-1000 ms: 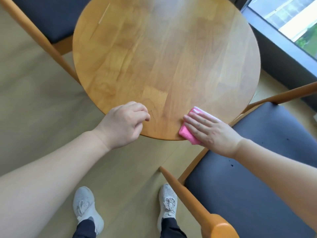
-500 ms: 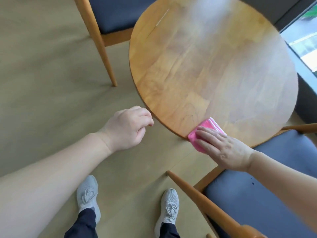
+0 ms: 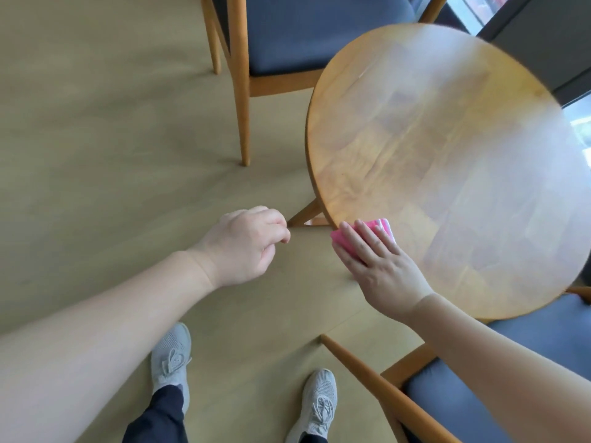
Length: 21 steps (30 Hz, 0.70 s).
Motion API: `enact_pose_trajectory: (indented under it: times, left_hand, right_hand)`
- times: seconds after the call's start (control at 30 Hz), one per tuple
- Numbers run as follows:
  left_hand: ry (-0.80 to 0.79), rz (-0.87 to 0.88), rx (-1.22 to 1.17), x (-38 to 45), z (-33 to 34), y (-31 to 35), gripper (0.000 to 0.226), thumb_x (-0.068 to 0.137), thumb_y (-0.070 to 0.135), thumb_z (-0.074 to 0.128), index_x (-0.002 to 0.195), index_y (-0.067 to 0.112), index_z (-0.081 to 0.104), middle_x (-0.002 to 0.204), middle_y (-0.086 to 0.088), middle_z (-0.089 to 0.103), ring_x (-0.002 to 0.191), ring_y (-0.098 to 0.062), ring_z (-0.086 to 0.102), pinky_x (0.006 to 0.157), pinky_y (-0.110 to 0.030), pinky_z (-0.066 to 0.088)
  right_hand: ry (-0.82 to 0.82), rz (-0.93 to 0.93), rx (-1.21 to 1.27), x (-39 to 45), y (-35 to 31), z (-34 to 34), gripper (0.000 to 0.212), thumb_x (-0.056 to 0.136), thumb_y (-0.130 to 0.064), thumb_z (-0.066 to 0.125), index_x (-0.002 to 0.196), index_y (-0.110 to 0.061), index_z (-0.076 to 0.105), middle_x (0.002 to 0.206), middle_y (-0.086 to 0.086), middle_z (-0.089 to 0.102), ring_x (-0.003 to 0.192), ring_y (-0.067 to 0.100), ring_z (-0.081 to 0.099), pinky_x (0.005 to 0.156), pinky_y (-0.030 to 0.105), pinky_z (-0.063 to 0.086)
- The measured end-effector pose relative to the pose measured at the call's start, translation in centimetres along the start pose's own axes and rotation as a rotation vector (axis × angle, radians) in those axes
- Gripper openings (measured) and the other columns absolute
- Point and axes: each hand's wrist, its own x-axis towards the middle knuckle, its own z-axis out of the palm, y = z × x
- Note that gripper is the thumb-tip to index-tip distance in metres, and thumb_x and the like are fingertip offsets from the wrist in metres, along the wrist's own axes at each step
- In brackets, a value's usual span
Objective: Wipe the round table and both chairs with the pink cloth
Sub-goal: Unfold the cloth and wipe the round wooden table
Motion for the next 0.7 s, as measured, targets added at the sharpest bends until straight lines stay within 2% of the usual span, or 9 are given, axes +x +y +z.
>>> enact_pose_trajectory:
  times: [0.07, 0.2, 0.33, 0.43, 0.5, 0.6, 0.7]
  left_hand:
    - [-0.001, -0.037, 0.009, -0.4, -0.7, -1.3, 0.027, 0.071, -0.003, 0.058, 0.089, 0.011, 0.072, 0.093, -0.005, 0.067, 0.084, -0.027, 0.064, 0.065, -0.036, 0.053]
    - [0.01, -0.119, 0.009, -1.1, -1.9, -3.9, 0.029, 0.075, -0.003, 0.058, 0.095, 0.013, 0.071, 0.097, -0.003, 0.066, 0.088, -0.027, 0.063, 0.068, -0.036, 0.051]
    - [0.003, -0.128, -0.006, -1.2, -2.9, -5.9, 0.028, 0.077, -0.002, 0.057, 0.096, 0.013, 0.071, 0.099, -0.002, 0.065, 0.089, -0.026, 0.063, 0.07, -0.037, 0.051]
    - [-0.011, -0.133, -0.014, -1.0, -3.7, -7.1, 0.028, 0.078, -0.001, 0.056, 0.097, 0.014, 0.071, 0.1, -0.002, 0.065, 0.091, -0.026, 0.063, 0.072, -0.039, 0.052]
    - [-0.012, -0.129, -0.01, -0.6, -4.3, -8.0, 0.028, 0.079, 0.0, 0.055, 0.098, 0.014, 0.071, 0.1, -0.001, 0.065, 0.092, -0.025, 0.062, 0.072, -0.039, 0.052]
    - [-0.021, -0.125, -0.002, 0.1, -4.8, -9.2, 0.028, 0.08, 0.001, 0.055, 0.099, 0.014, 0.07, 0.102, 0.0, 0.064, 0.094, -0.023, 0.061, 0.075, -0.035, 0.05]
    - [-0.031, -0.125, 0.003, 0.9, -5.3, -10.3, 0.029, 0.082, 0.002, 0.053, 0.101, 0.015, 0.07, 0.104, 0.001, 0.064, 0.096, -0.022, 0.06, 0.076, -0.035, 0.049]
  right_hand:
    - [-0.006, 0.056, 0.005, 1.6, -0.6, -0.1, 0.062, 0.089, -0.01, 0.032, 0.151, -0.013, 0.025, 0.158, 0.015, 0.012, 0.146, 0.036, 0.009, 0.118, 0.055, 0.011]
    - [-0.035, 0.124, 0.03, 3.6, -1.1, -0.4, 0.071, 0.082, -0.005, 0.041, 0.15, -0.014, 0.025, 0.158, 0.016, 0.01, 0.146, 0.037, 0.007, 0.116, 0.057, 0.012]
    - [-0.059, 0.203, 0.072, 5.8, -1.5, -0.9, 0.073, 0.084, -0.004, 0.048, 0.151, -0.016, 0.022, 0.159, 0.017, 0.007, 0.147, 0.036, 0.005, 0.117, 0.055, 0.012]
    - [-0.048, 0.298, 0.115, 9.1, -1.8, -1.6, 0.067, 0.085, -0.003, 0.05, 0.149, -0.013, 0.031, 0.157, 0.02, 0.013, 0.145, 0.038, 0.01, 0.117, 0.053, 0.014]
    - [-0.048, 0.367, 0.134, 11.6, -1.9, -2.1, 0.067, 0.085, 0.0, 0.05, 0.148, -0.011, 0.032, 0.157, 0.022, 0.015, 0.145, 0.039, 0.011, 0.117, 0.049, 0.007]
    - [-0.079, 0.455, 0.136, 14.7, -1.6, -2.4, 0.072, 0.087, 0.0, 0.043, 0.152, -0.015, 0.019, 0.159, 0.019, 0.001, 0.147, 0.035, -0.003, 0.114, 0.04, -0.012]
    - [-0.095, 0.511, 0.135, 17.1, -1.1, -2.3, 0.073, 0.089, -0.002, 0.037, 0.154, -0.019, 0.007, 0.159, 0.016, -0.011, 0.146, 0.033, -0.014, 0.113, 0.038, -0.017]
